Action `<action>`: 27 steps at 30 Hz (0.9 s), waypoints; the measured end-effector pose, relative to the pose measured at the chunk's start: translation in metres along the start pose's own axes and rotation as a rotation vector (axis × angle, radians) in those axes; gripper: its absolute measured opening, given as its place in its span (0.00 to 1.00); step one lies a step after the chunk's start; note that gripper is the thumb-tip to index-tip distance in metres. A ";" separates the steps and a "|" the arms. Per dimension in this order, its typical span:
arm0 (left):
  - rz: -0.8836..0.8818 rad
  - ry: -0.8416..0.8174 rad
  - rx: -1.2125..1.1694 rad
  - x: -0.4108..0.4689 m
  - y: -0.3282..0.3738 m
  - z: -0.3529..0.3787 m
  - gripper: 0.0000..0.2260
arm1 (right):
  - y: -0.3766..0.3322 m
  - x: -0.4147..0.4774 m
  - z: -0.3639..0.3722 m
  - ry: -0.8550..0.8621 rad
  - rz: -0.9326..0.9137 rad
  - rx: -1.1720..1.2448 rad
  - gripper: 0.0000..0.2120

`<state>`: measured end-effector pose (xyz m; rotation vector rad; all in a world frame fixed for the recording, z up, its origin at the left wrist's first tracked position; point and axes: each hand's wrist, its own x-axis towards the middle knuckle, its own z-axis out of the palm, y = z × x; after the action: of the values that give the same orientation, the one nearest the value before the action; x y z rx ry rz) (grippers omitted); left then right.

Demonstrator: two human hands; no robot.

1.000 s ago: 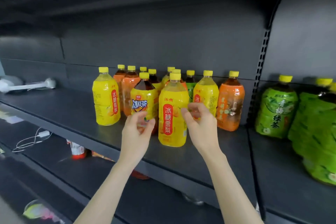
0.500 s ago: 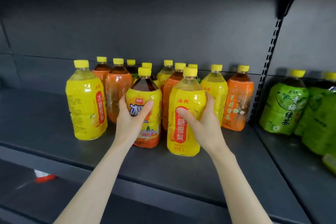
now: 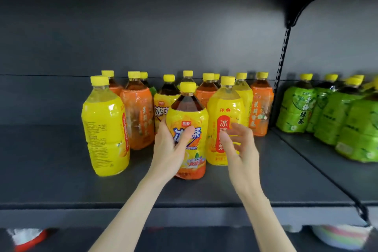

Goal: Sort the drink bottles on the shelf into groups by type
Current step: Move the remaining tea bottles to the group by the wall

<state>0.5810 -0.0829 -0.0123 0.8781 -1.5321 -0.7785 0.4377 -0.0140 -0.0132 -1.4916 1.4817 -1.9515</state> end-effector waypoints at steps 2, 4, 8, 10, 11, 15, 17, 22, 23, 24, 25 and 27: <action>0.015 -0.067 -0.040 -0.005 0.001 0.001 0.22 | -0.003 -0.007 0.009 -0.140 0.072 0.077 0.24; 0.013 -0.137 -0.102 -0.015 0.003 0.002 0.27 | -0.002 -0.010 0.018 -0.183 0.088 0.104 0.27; -0.099 -0.263 -0.227 -0.020 0.005 -0.009 0.30 | 0.003 -0.009 0.025 -0.140 0.101 0.053 0.34; -0.086 -0.227 -0.234 -0.011 0.010 -0.018 0.26 | 0.003 -0.007 0.026 -0.112 0.112 0.031 0.35; -0.052 -0.165 -0.208 -0.003 0.012 -0.020 0.24 | 0.003 -0.006 0.027 -0.099 0.117 0.019 0.36; 0.081 0.104 0.047 0.037 0.007 -0.024 0.15 | 0.009 -0.003 0.025 -0.024 0.117 -0.071 0.40; 0.132 0.125 0.176 0.056 0.003 -0.023 0.19 | 0.011 -0.002 0.022 0.012 0.107 -0.093 0.41; 0.122 0.128 0.271 0.104 0.001 -0.018 0.30 | 0.018 0.006 0.011 0.060 0.118 -0.067 0.32; 0.110 0.118 0.297 0.111 0.001 -0.016 0.32 | 0.020 0.009 0.010 0.066 0.120 -0.059 0.30; 0.102 0.119 0.340 0.117 0.000 -0.013 0.33 | 0.023 0.010 0.010 0.069 0.124 -0.049 0.30; 0.089 0.131 0.401 0.121 0.000 -0.011 0.34 | 0.025 0.011 0.011 0.069 0.123 -0.040 0.31; 0.083 0.181 0.551 0.125 0.002 -0.009 0.34 | 0.028 0.012 0.013 0.074 0.119 -0.020 0.34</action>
<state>0.5808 -0.1908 0.0526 1.2388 -1.6326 -0.2005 0.4336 -0.0414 -0.0307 -1.3205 1.5868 -1.9461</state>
